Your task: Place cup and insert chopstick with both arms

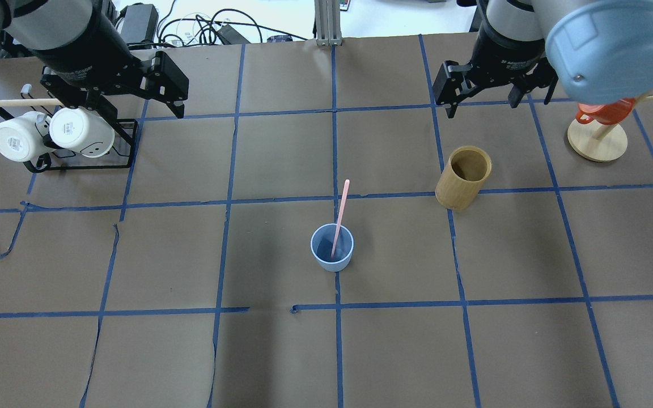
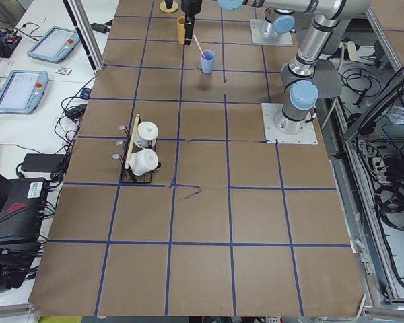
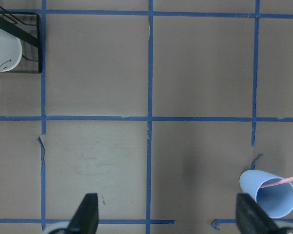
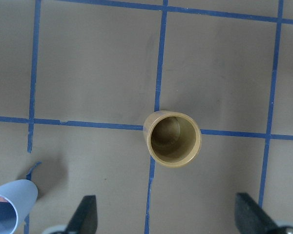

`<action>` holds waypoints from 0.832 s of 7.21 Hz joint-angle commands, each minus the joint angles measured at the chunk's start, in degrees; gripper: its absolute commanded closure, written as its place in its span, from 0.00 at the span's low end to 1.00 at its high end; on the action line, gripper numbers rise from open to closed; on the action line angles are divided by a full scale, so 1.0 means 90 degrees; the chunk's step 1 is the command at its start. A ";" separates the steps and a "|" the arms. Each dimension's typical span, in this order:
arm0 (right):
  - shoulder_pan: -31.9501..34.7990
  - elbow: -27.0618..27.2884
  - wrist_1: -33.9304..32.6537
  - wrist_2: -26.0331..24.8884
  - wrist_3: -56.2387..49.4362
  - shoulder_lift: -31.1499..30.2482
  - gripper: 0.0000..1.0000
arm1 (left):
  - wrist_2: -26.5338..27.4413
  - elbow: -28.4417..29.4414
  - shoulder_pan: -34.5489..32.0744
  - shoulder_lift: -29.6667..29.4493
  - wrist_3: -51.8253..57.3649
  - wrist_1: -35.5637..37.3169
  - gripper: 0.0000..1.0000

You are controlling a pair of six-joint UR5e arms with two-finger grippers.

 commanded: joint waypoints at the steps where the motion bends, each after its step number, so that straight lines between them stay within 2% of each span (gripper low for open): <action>1: -0.0107 0.0016 0.0128 0.0368 0.0090 -0.0039 0.00 | 0.0000 -0.0004 0.0000 0.0000 0.0004 0.0000 0.00; 2: -0.0107 0.0025 0.0167 0.0478 0.0110 -0.0136 0.00 | 0.0010 -0.0004 0.0000 0.0000 0.0004 0.0000 0.00; 3: -0.0126 0.0064 0.0186 0.0382 0.0071 -0.0292 0.00 | 0.0029 -0.0014 -0.0010 0.0000 -0.0005 0.0000 0.00; 4: -0.0127 0.0065 0.0283 0.0004 0.0052 -0.0332 0.00 | 0.0029 -0.0024 -0.0019 0.0010 -0.0006 -0.0039 0.00; 6: -0.0127 0.0074 0.0313 -0.0097 0.0061 -0.0322 0.00 | 0.0029 -0.0014 -0.0010 0.0000 -0.0015 -0.0039 0.00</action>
